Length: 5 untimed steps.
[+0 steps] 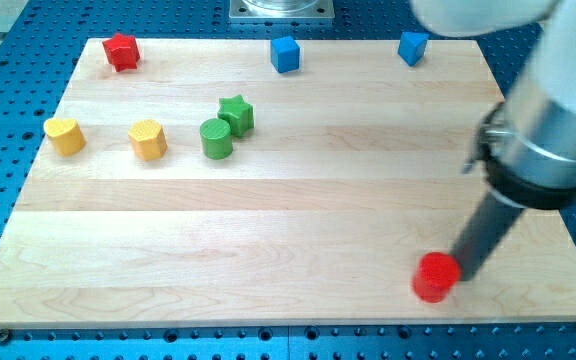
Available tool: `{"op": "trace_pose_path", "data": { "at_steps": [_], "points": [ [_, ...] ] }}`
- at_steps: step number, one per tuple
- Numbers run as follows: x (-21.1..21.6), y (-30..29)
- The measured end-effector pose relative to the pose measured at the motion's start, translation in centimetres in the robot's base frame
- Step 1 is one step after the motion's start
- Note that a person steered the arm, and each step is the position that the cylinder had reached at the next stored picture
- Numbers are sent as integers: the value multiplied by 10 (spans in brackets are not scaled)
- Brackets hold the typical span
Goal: Move the red circle towards the bottom left
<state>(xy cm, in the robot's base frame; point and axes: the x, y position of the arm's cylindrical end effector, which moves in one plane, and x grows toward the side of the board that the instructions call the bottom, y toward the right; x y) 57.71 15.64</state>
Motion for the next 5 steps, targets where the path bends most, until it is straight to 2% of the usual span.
{"op": "trace_pose_path", "data": {
  "at_steps": [1,2,3,4,5],
  "points": [
    [-4,-22],
    [-4,3],
    [23,26],
    [34,2],
    [31,-76]
  ]
}}
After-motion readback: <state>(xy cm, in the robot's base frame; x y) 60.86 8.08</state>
